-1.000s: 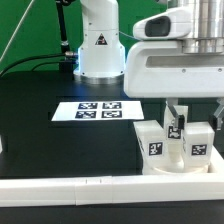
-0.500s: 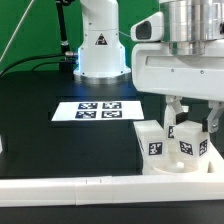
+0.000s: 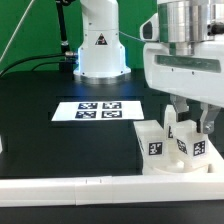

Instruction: Assemble stool

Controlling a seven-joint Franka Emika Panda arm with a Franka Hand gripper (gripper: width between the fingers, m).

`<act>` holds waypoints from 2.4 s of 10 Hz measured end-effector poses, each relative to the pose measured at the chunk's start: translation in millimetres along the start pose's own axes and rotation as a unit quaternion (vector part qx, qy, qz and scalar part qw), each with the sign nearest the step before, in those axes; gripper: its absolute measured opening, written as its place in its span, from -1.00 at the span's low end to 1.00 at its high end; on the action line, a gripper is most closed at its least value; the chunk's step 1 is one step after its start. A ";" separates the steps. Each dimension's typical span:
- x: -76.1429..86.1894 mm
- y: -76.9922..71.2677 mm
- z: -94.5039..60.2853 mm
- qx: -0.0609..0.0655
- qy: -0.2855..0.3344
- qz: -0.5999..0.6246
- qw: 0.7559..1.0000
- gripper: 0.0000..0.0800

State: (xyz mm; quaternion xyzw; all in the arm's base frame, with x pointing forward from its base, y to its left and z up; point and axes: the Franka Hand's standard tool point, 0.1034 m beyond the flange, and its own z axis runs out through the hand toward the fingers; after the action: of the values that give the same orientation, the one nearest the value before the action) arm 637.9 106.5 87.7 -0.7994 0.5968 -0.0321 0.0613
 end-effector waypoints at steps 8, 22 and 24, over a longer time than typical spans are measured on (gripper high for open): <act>-4.6 -3.3 0.7 0.014 -0.040 0.377 0.925 -0.16; -7.2 -8.2 -17.8 0.022 -0.011 -0.465 0.885 0.62; -5.4 -6.7 -16.8 0.020 -0.009 -0.520 0.854 0.62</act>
Offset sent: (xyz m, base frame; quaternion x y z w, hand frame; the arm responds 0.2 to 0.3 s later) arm 0.0197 0.0032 0.0033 0.0729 -0.0655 0.4762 0.8738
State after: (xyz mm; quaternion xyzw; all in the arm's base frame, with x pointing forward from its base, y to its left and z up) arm 640.6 112.5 105.4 -0.9920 0.0921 -0.0638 0.0573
